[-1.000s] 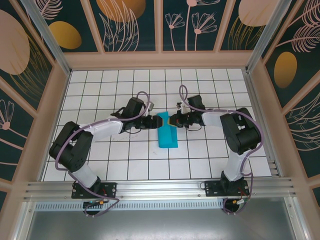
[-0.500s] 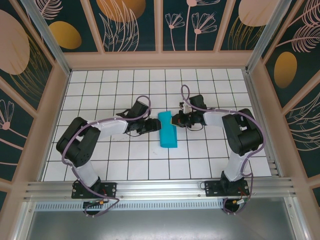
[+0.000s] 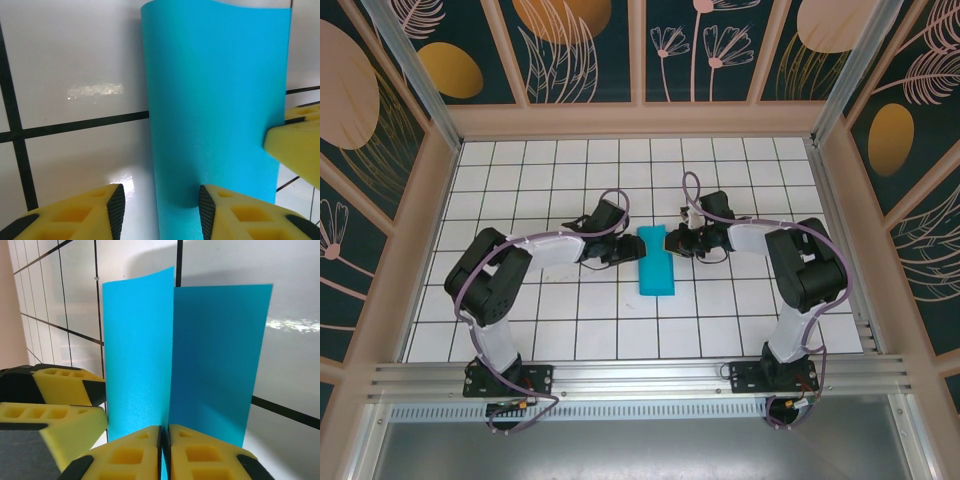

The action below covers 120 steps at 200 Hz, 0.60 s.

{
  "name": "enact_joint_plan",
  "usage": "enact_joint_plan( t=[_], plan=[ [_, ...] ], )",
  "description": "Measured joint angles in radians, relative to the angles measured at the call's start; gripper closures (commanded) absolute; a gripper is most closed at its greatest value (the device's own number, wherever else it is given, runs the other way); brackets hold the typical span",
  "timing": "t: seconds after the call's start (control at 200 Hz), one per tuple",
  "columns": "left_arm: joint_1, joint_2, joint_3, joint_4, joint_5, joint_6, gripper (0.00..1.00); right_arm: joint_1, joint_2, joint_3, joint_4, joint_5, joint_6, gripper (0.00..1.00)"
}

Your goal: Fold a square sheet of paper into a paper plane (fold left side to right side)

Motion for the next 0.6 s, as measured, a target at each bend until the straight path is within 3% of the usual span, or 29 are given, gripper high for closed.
enact_joint_plan(
  t=[0.3,0.601],
  plan=[
    [-0.013,0.03,0.026,-0.005,0.0,0.0,0.54,-0.031,-0.034,-0.008,-0.034,0.022,-0.029,0.66],
    [-0.023,0.051,0.05,-0.023,-0.001,0.005,0.54,-0.114,-0.131,-0.053,-0.062,0.084,-0.035,0.62]
  ],
)
